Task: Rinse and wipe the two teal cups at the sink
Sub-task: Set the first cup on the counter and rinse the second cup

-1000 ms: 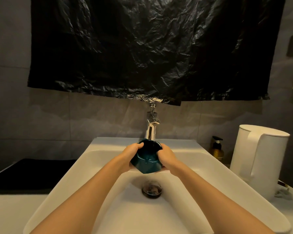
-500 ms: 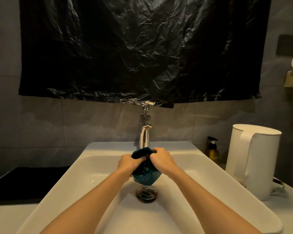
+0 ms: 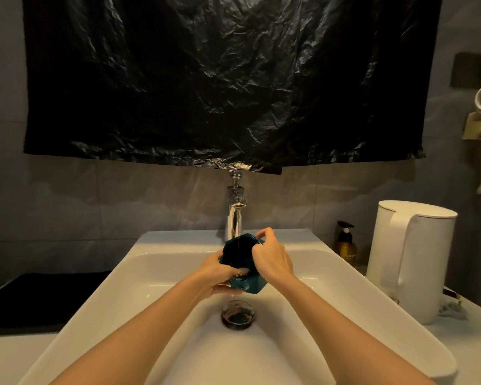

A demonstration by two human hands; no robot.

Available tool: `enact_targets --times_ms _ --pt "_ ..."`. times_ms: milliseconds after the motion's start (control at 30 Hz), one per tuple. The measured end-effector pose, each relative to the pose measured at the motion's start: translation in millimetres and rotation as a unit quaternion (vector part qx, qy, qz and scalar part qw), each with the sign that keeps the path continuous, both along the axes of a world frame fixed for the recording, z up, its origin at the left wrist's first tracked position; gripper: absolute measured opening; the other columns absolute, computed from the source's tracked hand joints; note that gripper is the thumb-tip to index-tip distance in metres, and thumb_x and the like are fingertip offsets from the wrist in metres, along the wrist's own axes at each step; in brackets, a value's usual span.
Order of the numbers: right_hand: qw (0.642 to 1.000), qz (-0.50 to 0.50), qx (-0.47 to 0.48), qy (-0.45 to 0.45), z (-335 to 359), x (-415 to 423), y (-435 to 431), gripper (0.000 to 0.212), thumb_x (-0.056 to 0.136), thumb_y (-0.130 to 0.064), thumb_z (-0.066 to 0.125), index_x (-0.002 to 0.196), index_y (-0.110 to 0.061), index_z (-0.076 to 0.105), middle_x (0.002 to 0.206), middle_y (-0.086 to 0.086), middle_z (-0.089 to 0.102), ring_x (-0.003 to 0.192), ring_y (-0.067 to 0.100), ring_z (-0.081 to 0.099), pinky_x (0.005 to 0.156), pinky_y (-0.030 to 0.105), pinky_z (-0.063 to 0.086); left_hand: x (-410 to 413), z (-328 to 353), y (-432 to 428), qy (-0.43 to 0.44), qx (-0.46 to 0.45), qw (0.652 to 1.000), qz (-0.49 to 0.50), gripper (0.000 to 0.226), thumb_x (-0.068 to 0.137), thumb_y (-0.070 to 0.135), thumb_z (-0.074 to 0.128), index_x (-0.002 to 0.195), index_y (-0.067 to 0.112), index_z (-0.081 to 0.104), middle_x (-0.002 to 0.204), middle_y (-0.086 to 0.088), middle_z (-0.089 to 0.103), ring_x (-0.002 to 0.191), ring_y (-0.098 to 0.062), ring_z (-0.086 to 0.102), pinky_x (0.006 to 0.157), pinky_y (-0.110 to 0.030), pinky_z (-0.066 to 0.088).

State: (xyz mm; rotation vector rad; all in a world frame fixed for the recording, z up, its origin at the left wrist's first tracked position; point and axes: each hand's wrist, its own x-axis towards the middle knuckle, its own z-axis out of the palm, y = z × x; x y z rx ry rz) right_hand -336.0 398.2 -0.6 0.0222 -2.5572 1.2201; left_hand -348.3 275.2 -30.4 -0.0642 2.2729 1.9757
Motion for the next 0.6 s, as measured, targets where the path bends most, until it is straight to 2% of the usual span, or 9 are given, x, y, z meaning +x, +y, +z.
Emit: enact_targets --times_ms 100,167,200,267,333,400,467,533,600 --pt "0.998 0.052 0.004 -0.035 -0.5 -0.5 -0.8 0.023 0.087 -0.012 0.041 0.108 -0.023 0.042 0.103 0.005 0.058 0.091 0.024 0.054 0.071 0.033 0.048 -4.6 -0.3 -7.3 0.068 -0.058 0.994 0.060 0.048 0.066 0.021 0.086 0.106 0.016 0.059 0.102 -0.007 0.068 0.090 -0.024 0.066 0.061 -0.034 0.059" --pt "0.995 0.082 0.012 -0.061 -1.4 -1.0 -1.8 0.020 0.087 -0.013 0.040 0.106 -0.020 0.041 0.102 0.008 0.059 0.091 0.025 0.055 0.077 0.038 0.046 -5.3 0.4 -10.1 0.125 -0.144 0.977 0.097 0.032 0.070 0.037 0.080 0.088 0.018 0.062 0.088 -0.005 0.069 0.082 -0.020 0.065 0.056 -0.026 0.051" --pt "0.993 0.093 0.017 -0.070 -1.8 -1.0 -2.6 0.018 0.088 -0.013 0.040 0.105 -0.019 0.041 0.101 0.009 0.059 0.089 0.024 0.055 0.075 0.037 0.045 -4.6 0.9 -11.3 0.159 -0.223 0.955 0.113 0.024 0.078 0.039 0.073 0.079 0.019 0.061 0.081 -0.004 0.068 0.076 -0.020 0.063 0.054 -0.025 0.046" --pt "0.991 0.106 0.022 -0.079 -1.8 0.2 -3.8 0.015 0.089 -0.014 0.039 0.103 -0.017 0.039 0.099 0.009 0.058 0.085 0.022 0.053 0.070 0.033 0.042 -5.2 0.0 -13.2 0.226 -0.348 0.900 0.131 0.028 0.089 0.038 0.061 0.070 0.018 0.058 0.073 -0.004 0.063 0.069 -0.022 0.057 0.055 -0.027 0.039" --pt "0.992 0.098 0.024 -0.080 -0.1 1.5 -4.8 0.015 0.089 -0.015 0.039 0.104 -0.016 0.038 0.099 0.009 0.057 0.086 0.023 0.052 0.067 0.032 0.040 -4.9 2.7 -13.9 0.266 -0.384 0.875 0.128 0.027 0.092 0.035 0.055 0.077 0.013 0.061 0.078 -0.006 0.064 0.072 -0.025 0.058 0.060 -0.030 0.042" --pt "0.994 0.069 0.029 -0.078 1.8 1.1 -3.4 0.017 0.089 -0.017 0.039 0.106 -0.015 0.039 0.100 0.009 0.056 0.091 0.027 0.054 0.072 0.035 0.041 -7.7 3.8 -14.0 0.304 -0.401 0.859 0.093 0.027 0.097 0.030 0.048 0.101 0.010 0.066 0.095 -0.010 0.069 0.084 -0.027 0.062 0.071 -0.036 0.049" --pt "0.994 0.043 0.046 -0.089 1.8 -0.1 0.3 0.023 0.090 -0.021 0.040 0.112 -0.013 0.040 0.105 0.010 0.056 0.097 0.029 0.055 0.074 0.036 0.041 -9.1 2.0 -11.9 0.326 -0.424 0.845 0.020 0.031 0.101 0.024 0.039 0.122 0.013 0.057 0.112 -0.011 0.066 0.098 -0.028 0.062 0.082 -0.035 0.049" --pt "0.992 0.026 0.064 -0.106 1.0 -1.6 5.4 0.030 0.090 -0.024 0.039 0.118 -0.011 0.040 0.113 0.012 0.058 0.102 0.031 0.055 0.075 0.036 0.040 -8.3 0.0 -7.6 0.319 -0.407 0.855 -0.032 0.031 0.101 0.016 0.036 0.128 0.011 0.052 0.122 -0.013 0.061 0.107 -0.027 0.058 0.088 -0.031 0.044" --pt "0.991 0.016 0.064 -0.115 0.9 -3.5 9.9 0.035 0.091 -0.026 0.038 0.122 -0.009 0.040 0.117 0.013 0.057 0.105 0.031 0.055 0.074 0.035 0.040 -8.6 0.5 -3.7 0.304 -0.338 0.889 -0.055 0.032 0.099 0.006 0.037 0.127 0.008 0.052 0.124 -0.014 0.059 0.108 -0.022 0.055 0.088 -0.024 0.040"
